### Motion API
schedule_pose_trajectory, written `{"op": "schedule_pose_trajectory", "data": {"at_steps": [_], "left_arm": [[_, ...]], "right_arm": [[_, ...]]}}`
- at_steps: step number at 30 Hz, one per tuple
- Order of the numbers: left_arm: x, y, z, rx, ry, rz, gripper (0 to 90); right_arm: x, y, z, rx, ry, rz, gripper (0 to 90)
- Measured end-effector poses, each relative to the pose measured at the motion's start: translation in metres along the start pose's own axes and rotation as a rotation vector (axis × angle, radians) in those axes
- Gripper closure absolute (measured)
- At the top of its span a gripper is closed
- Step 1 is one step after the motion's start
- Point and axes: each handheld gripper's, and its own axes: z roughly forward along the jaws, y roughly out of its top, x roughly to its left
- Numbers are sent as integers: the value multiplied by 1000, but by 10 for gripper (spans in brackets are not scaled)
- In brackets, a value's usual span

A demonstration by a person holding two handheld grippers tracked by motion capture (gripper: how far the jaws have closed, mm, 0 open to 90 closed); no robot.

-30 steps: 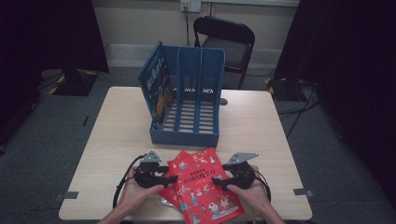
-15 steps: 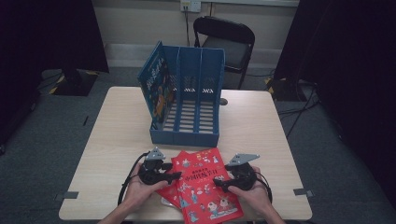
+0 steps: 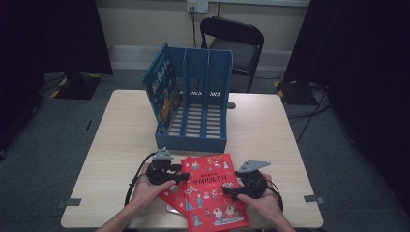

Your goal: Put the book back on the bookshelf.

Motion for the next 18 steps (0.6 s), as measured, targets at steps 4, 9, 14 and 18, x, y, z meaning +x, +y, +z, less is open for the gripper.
{"op": "schedule_pose_trajectory", "data": {"at_steps": [4,9,14,18], "left_arm": [[-8,0,-3,42,-11,17,451],[-19,-3,-6,81,-45,26,397],[-19,-5,-6,68,-48,10,391],[-19,-5,-4,44,-33,10,409]], "right_arm": [[-3,1,3,-7,5,8,185],[-6,2,7,-9,14,29,147],[-9,3,10,-7,24,52,118],[-10,4,13,-1,19,65,83]]}}
